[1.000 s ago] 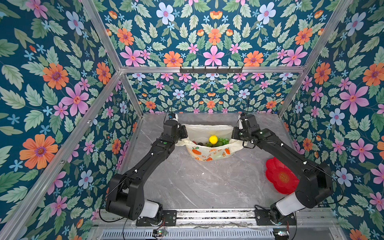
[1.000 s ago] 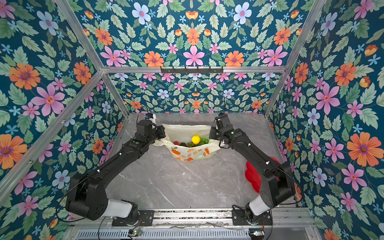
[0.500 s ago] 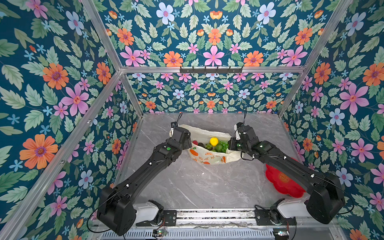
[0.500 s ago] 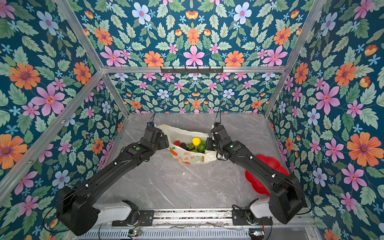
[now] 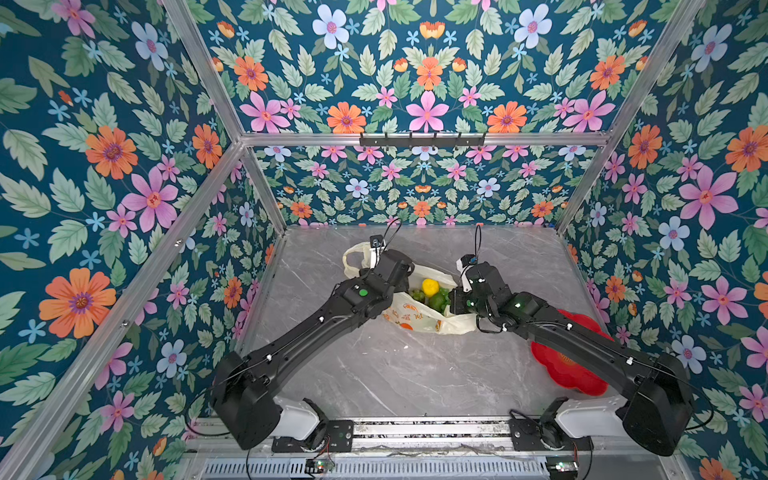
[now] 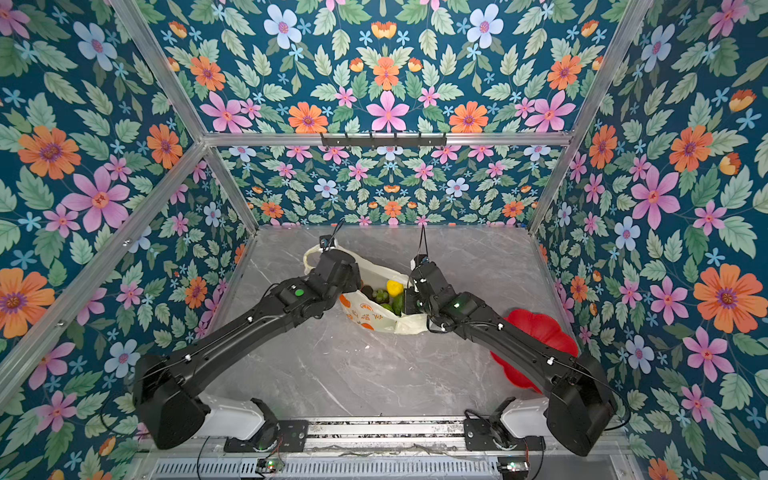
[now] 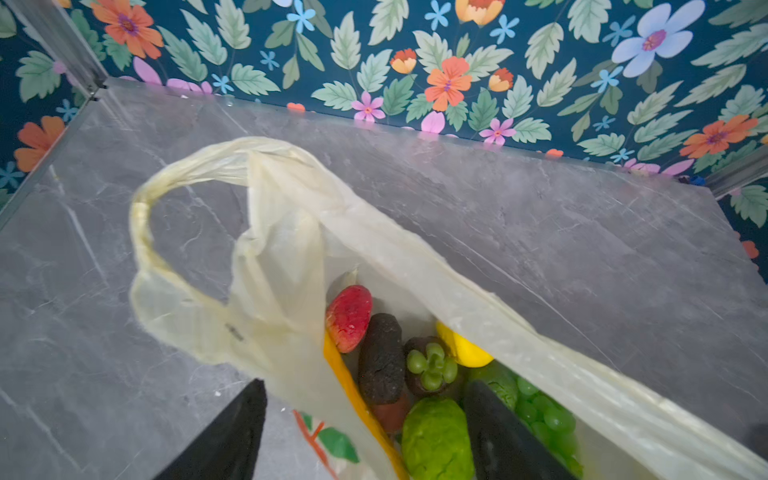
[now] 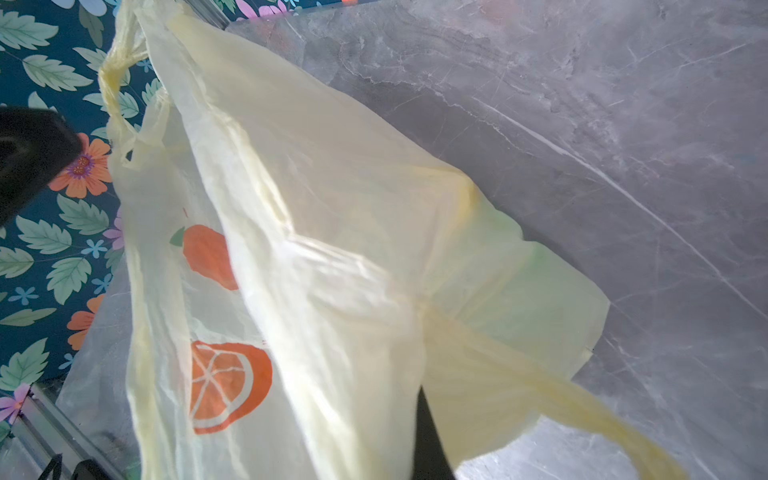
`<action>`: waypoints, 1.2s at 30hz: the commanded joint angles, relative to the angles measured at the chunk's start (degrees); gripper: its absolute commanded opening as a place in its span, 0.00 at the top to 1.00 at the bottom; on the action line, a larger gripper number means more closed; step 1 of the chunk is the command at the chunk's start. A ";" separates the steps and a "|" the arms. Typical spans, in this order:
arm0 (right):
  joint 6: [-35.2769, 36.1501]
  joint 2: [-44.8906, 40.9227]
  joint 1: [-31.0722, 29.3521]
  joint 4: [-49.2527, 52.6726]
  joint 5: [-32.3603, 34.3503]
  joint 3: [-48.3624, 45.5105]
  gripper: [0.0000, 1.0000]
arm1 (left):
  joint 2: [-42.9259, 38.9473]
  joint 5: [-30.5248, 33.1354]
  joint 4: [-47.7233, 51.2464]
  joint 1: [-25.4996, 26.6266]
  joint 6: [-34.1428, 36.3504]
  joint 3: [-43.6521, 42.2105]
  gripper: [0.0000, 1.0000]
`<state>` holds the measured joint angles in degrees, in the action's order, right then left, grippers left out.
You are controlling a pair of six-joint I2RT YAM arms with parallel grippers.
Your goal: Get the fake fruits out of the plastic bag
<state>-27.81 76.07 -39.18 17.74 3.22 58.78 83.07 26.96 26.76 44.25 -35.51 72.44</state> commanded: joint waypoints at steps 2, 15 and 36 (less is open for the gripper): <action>0.90 -1.02 -0.11 -1.01 1.79 -0.42 1.00 | 3.13 -2.38 -2.06 -1.08 0.69 -1.72 0.23; 1.56 -0.27 -0.05 -1.35 1.61 -1.26 1.00 | 3.87 3.04 0.81 -6.98 -5.89 -10.85 0.07; -4.76 0.22 10.44 -10.31 -13.71 -3.88 1.00 | 0.02 -16.02 -26.90 -18.37 4.15 -30.39 0.83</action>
<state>-30.04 75.11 -30.57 12.71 -3.16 54.33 84.44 13.54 4.62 26.35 -33.78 44.38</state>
